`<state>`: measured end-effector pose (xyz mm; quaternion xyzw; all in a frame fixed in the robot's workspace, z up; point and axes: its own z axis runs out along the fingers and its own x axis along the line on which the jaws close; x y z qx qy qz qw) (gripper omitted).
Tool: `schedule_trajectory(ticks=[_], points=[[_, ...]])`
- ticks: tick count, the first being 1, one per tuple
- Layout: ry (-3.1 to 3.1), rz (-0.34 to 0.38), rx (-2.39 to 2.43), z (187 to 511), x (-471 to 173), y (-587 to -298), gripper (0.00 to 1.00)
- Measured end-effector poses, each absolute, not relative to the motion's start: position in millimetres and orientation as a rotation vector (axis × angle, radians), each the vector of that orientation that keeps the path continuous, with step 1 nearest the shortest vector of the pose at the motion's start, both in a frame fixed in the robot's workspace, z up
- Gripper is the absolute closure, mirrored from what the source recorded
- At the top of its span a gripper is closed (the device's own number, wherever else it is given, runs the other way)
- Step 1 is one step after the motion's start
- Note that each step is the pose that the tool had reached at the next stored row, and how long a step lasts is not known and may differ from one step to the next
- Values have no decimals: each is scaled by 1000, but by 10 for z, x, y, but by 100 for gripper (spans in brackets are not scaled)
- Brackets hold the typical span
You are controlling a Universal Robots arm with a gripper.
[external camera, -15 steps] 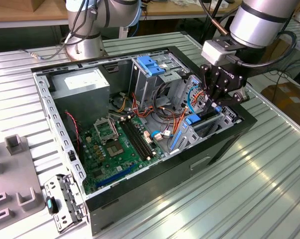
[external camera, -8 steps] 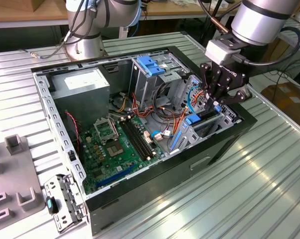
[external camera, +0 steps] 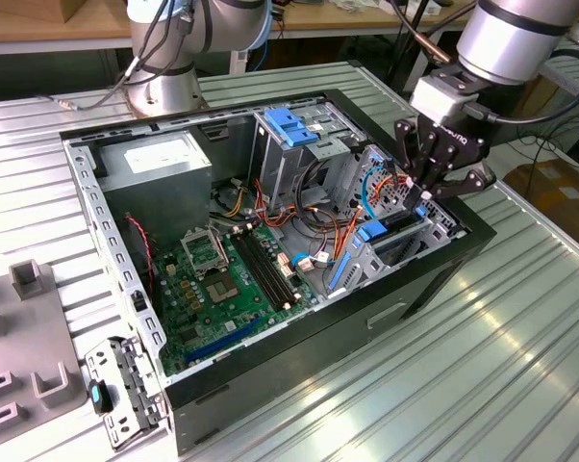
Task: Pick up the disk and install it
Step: 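Insert the first disk wire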
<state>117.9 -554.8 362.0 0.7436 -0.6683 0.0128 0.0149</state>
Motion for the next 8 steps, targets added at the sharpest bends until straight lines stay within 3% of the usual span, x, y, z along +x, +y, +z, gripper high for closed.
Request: schedule_trajectory(ticks=[8], points=[[-2035, 40, 2355, 3758, 1232, -5548, 89]])
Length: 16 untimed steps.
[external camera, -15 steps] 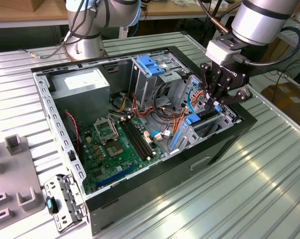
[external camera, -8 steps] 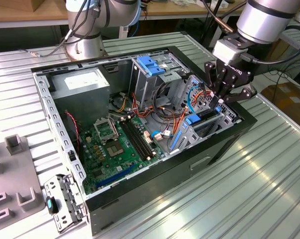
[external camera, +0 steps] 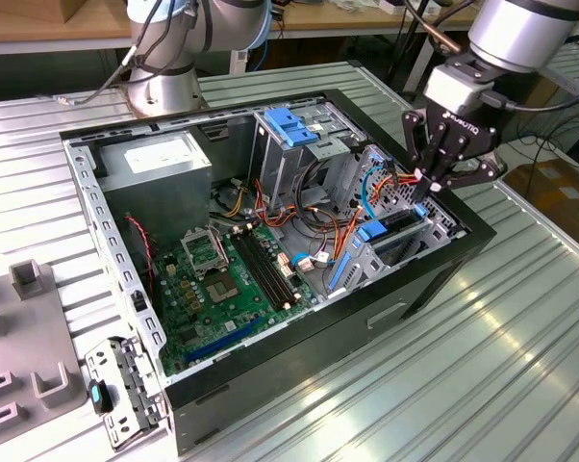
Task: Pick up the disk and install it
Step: 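Insert the first disk wire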
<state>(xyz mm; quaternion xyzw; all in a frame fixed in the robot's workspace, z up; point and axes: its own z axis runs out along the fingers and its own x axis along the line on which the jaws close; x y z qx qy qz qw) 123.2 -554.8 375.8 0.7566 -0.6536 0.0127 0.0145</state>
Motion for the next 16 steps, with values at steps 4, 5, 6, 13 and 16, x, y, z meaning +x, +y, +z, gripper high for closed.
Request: schedule_trajectory(ticks=[4, 5, 6, 13, 16], points=[[-1997, 40, 2388, 3785, 1234, -5548, 89], [-1967, 40, 2413, 3786, 1235, -5548, 89], [-1949, 41, 2428, 3787, 1235, -5548, 89], [-1814, 43, 2532, 3788, 1251, -5537, 89], [-1804, 43, 2539, 3787, 1291, -5502, 89]])
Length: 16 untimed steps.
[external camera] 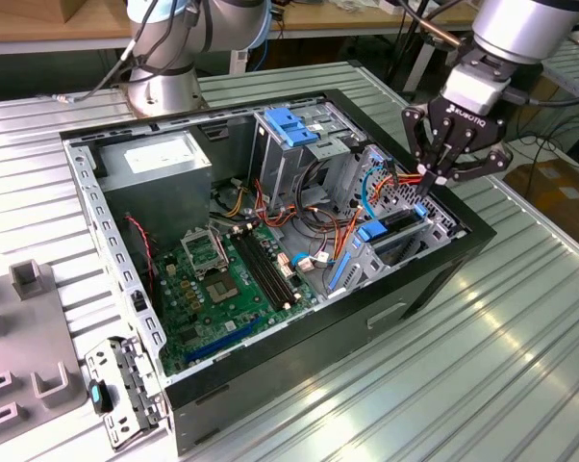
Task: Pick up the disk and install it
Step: 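Insert the first disk wire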
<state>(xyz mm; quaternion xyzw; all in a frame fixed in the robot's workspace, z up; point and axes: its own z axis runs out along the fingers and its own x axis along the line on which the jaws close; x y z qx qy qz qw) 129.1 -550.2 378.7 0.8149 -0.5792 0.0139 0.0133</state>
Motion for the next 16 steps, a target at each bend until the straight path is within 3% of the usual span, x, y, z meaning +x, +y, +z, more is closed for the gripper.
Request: schedule_trajectory(ticks=[16], points=[[-1749, 44, 2578, 3787, 1560, -5340, 89]])
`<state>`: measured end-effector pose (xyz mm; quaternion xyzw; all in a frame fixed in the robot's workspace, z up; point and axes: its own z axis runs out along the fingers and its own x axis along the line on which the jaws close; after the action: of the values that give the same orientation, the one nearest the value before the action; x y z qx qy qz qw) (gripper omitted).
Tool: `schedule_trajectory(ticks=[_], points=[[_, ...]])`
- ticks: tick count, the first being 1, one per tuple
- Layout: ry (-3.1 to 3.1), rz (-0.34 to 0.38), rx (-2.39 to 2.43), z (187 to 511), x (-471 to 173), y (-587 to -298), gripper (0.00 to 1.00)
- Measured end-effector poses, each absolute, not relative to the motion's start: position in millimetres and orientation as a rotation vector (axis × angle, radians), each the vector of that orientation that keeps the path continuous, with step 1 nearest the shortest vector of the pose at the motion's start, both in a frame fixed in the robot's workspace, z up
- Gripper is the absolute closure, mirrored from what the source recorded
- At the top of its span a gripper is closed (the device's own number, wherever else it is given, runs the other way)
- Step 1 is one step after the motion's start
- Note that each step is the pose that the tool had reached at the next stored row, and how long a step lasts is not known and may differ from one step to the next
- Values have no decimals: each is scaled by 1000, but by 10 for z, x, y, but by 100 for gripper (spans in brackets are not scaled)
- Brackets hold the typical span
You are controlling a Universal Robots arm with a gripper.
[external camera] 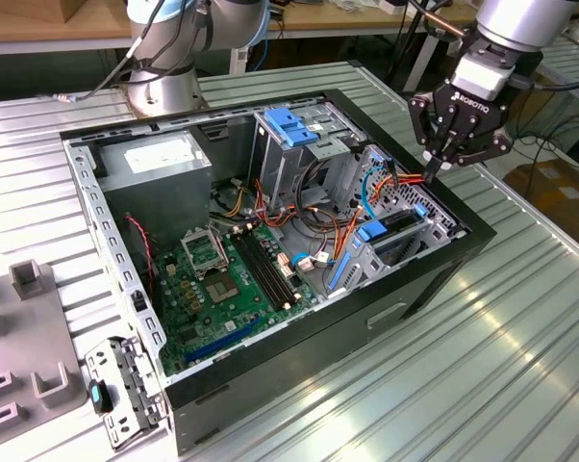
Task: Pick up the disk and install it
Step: 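Insert the first disk wire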
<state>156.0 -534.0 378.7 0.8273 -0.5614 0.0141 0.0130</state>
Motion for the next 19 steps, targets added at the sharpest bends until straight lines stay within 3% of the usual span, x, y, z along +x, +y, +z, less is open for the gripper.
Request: schedule_trajectory(ticks=[19], points=[[-1474, 48, 2748, 3781, 1689, -5281, 89]])
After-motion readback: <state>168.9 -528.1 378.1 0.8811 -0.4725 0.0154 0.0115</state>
